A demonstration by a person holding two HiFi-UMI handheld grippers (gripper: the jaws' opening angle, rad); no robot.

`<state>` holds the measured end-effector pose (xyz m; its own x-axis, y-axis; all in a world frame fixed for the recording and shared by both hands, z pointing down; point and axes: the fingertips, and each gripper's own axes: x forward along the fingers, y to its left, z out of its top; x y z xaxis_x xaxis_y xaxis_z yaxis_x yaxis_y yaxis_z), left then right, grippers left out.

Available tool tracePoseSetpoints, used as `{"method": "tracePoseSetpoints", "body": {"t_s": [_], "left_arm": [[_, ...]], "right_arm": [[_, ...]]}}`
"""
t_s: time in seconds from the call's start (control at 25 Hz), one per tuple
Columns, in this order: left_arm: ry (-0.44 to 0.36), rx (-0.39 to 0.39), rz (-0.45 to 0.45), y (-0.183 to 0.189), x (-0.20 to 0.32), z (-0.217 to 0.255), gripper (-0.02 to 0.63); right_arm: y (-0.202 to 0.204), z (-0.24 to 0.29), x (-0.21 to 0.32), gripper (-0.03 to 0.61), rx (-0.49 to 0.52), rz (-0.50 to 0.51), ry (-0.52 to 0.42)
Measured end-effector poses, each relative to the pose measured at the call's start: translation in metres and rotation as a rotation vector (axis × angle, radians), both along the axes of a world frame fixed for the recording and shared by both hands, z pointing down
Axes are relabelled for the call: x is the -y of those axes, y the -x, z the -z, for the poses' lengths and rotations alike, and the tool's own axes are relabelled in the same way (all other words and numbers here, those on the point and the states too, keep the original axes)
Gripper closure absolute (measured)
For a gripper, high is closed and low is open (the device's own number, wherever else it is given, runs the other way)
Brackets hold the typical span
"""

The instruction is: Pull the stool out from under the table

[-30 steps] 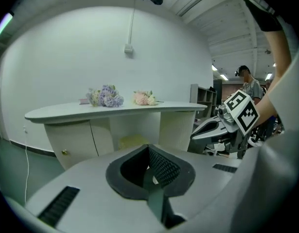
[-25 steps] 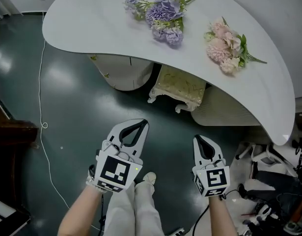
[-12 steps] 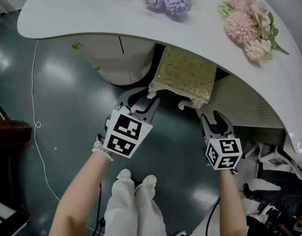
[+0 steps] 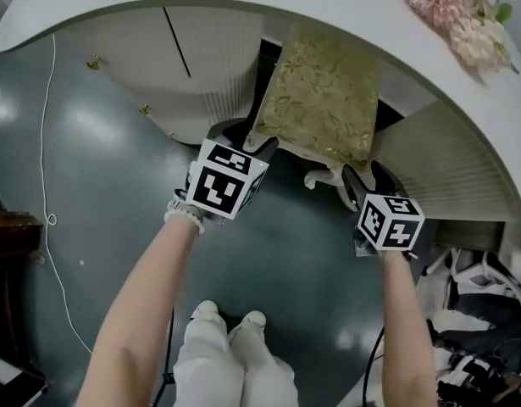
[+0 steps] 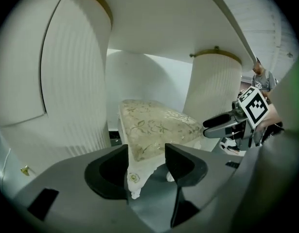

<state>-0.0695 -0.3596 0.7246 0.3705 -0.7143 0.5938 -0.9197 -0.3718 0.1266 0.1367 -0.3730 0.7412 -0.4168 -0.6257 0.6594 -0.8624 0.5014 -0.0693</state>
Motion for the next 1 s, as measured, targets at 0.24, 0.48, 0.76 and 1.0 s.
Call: {"method": "tracePoseSetpoints", "body": {"t_s": [0.24,0.48,0.76,1.0], "left_arm": [[0.045,0.020,-0.024,-0.006,0.018,-0.024,0.341],[0.064,-0.020,-0.057,-0.011,0.022,-0.030,0.351],[0.055,0.011,-0.040,-0.011,0.024,-0.033,0.357],[0.080,0.036,-0.035,-0.010,0.021,-0.030,0.364]], "right_arm": [[0.007,-0.010,0.017,0.287,0.122,0.001,0.028],[0.008,-0.014,0.018,0.287,0.143,0.011,0.032],[0.009,-0.016,0.020,0.297,0.130,-0.009,0.006],[0.009,-0.012,0.016,0.307,0.127,-0.022,0.036]]}}
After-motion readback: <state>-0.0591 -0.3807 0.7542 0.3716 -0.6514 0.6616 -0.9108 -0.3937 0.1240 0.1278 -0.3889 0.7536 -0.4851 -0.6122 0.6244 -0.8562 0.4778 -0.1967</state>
